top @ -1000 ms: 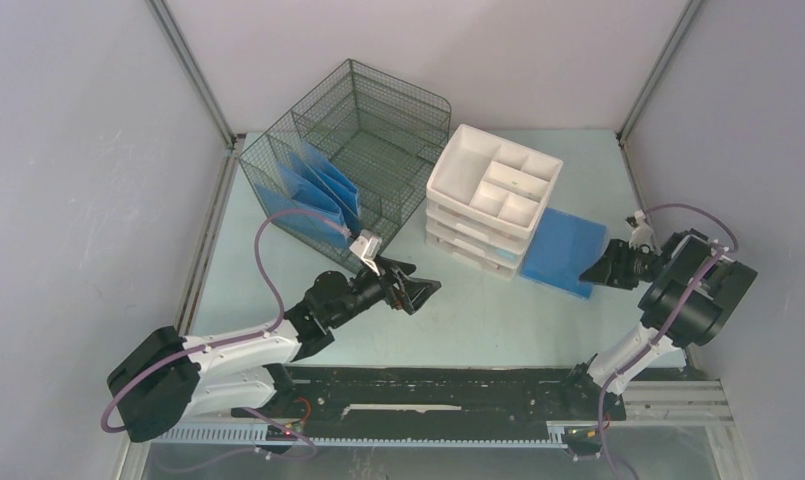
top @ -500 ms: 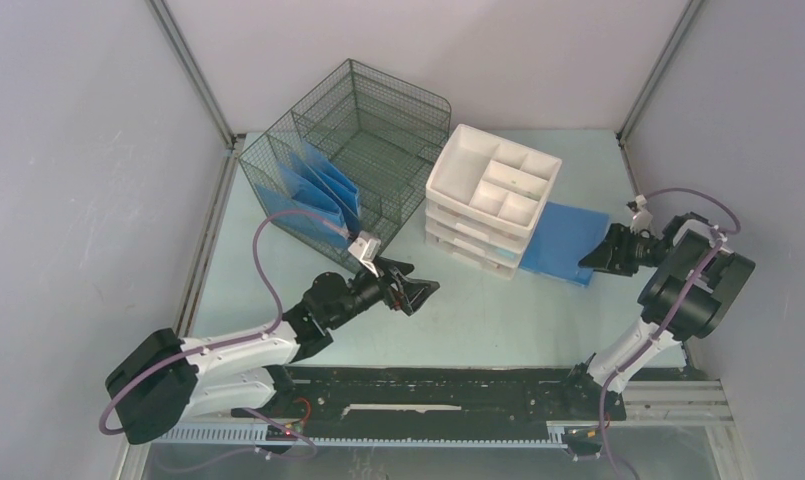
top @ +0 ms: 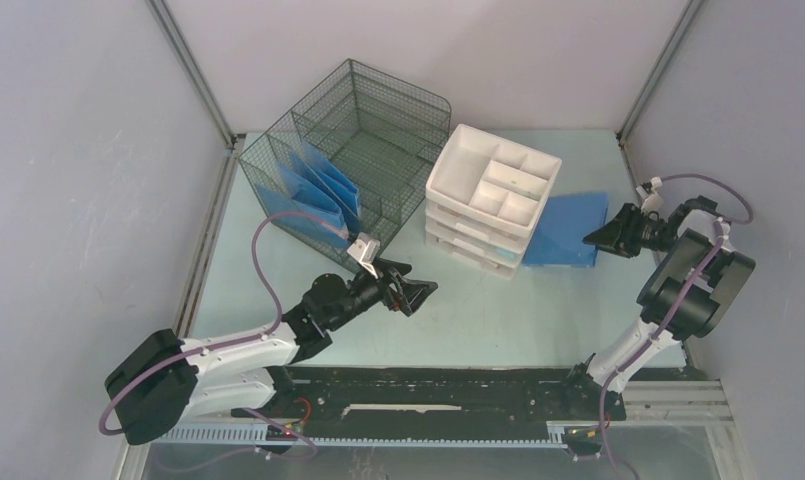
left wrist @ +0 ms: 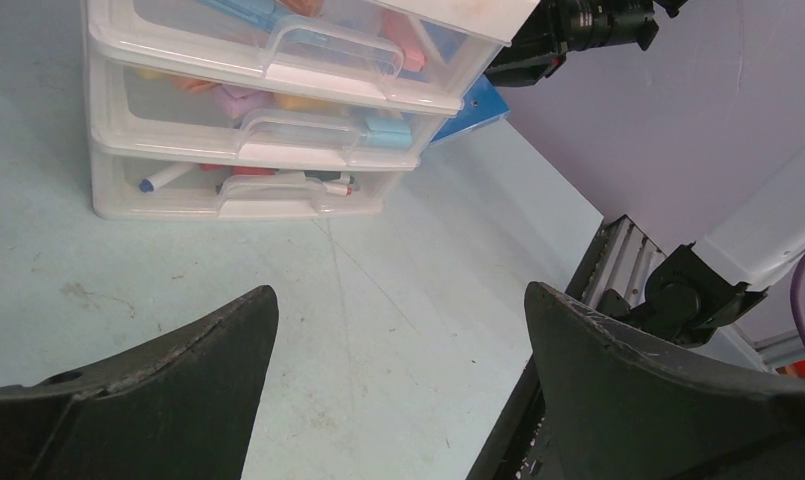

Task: Organize the desk
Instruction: Pick up the folder from the center of the board.

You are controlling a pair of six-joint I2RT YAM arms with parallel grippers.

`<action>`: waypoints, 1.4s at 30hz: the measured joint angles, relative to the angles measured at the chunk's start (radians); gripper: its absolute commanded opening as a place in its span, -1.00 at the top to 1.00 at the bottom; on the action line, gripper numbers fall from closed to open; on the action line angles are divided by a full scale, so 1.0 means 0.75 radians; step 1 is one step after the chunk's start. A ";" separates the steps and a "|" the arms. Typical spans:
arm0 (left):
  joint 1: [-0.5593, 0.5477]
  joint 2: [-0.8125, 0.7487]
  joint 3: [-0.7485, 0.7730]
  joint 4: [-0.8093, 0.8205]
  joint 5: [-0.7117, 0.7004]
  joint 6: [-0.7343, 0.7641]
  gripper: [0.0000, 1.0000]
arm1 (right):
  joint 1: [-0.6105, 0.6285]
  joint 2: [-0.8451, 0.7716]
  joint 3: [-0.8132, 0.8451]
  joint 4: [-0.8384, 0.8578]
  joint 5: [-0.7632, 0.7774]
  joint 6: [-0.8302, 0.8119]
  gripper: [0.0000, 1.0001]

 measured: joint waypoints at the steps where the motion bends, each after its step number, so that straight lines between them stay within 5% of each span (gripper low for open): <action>1: 0.000 0.000 0.000 0.000 0.000 0.001 -1.00 | 0.003 0.000 0.006 0.007 -0.014 0.025 0.14; 11: 0.000 -0.007 -0.007 0.003 -0.001 0.007 -1.00 | 0.010 0.004 0.008 0.138 -0.023 0.276 1.00; 22: 0.000 -0.032 -0.053 0.010 -0.009 -0.007 -0.99 | -0.042 -0.014 0.002 0.188 0.011 0.332 1.00; 42: 0.000 0.039 -0.048 0.168 0.075 -0.129 -1.00 | -0.254 -0.498 -0.017 -0.038 -0.176 0.141 1.00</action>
